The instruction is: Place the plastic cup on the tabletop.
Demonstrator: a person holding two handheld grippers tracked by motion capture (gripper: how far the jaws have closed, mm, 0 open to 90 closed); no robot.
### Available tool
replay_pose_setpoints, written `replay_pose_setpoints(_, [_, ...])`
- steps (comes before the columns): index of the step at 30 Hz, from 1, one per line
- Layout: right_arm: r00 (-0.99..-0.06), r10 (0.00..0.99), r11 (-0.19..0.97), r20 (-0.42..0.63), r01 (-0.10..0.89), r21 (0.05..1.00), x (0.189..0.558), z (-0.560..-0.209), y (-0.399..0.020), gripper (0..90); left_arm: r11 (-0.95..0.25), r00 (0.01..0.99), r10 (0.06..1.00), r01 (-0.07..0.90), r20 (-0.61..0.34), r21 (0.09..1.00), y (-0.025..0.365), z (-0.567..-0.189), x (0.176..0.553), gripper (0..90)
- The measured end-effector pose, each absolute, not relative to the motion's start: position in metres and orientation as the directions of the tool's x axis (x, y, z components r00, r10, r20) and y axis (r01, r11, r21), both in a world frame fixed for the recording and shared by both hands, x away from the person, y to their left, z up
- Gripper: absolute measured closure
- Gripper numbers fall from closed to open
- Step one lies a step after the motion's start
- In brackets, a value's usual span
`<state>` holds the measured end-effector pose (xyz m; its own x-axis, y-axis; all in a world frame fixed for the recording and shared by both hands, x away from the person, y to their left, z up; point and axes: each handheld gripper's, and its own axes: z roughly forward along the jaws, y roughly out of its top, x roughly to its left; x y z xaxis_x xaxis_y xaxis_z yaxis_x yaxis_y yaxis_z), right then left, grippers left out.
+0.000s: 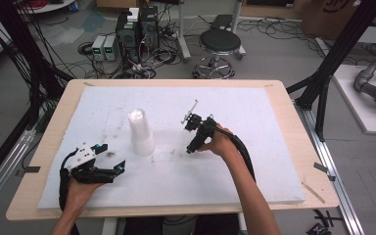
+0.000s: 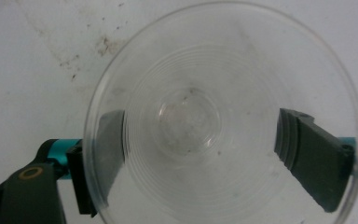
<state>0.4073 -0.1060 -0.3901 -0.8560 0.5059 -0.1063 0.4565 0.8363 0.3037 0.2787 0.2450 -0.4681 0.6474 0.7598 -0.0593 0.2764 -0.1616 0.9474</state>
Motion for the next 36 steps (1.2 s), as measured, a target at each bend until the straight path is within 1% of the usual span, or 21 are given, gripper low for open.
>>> replay_pose_setpoints(13, [-0.852, 0.514, 0.828, -0.096, 0.464, 0.315, 0.407, -0.389, -0.108, 13.9, -0.156, 0.647, 0.76, 0.277, -0.065, 0.948, 0.245, -0.468, 0.278, 5.4])
replay_pose_setpoints(19, [-0.851, 0.516, 0.822, -0.096, 0.46, 0.335, 0.406, -0.385, -0.112, 13.9, -0.155, 0.646, 0.76, 0.281, -0.068, 0.947, 0.246, -0.468, 0.279, 5.4])
replay_pose_setpoints(23, [-0.851, 0.521, 0.802, -0.061, 0.464, 0.376, 0.401, -0.388, -0.122, 13.9, -0.15, 0.645, 0.76, 0.284, -0.073, 0.947, 0.246, -0.468, 0.279, 5.4])
replay_pose_setpoints(27, [-0.848, 0.525, 0.788, -0.068, 0.455, 0.415, 0.394, -0.39, -0.133, 13.9, -0.146, 0.641, 0.764, 0.286, -0.076, 0.947, 0.246, -0.468, 0.279, 5.4])
replay_pose_setpoints(31, [-0.852, 0.518, 0.767, -0.074, 0.424, 0.482, 0.383, -0.388, -0.147, 13.9, -0.136, 0.636, 0.767, 0.29, -0.084, 0.947, 0.247, -0.468, 0.279, 5.4])
replay_pose_setpoints(36, [-0.839, 0.541, 0.702, -0.06, 0.412, 0.581, 0.369, -0.386, -0.167, 13.9, -0.14, 0.64, 0.764, 0.285, -0.079, 0.948, 0.247, -0.468, 0.279, 5.4])
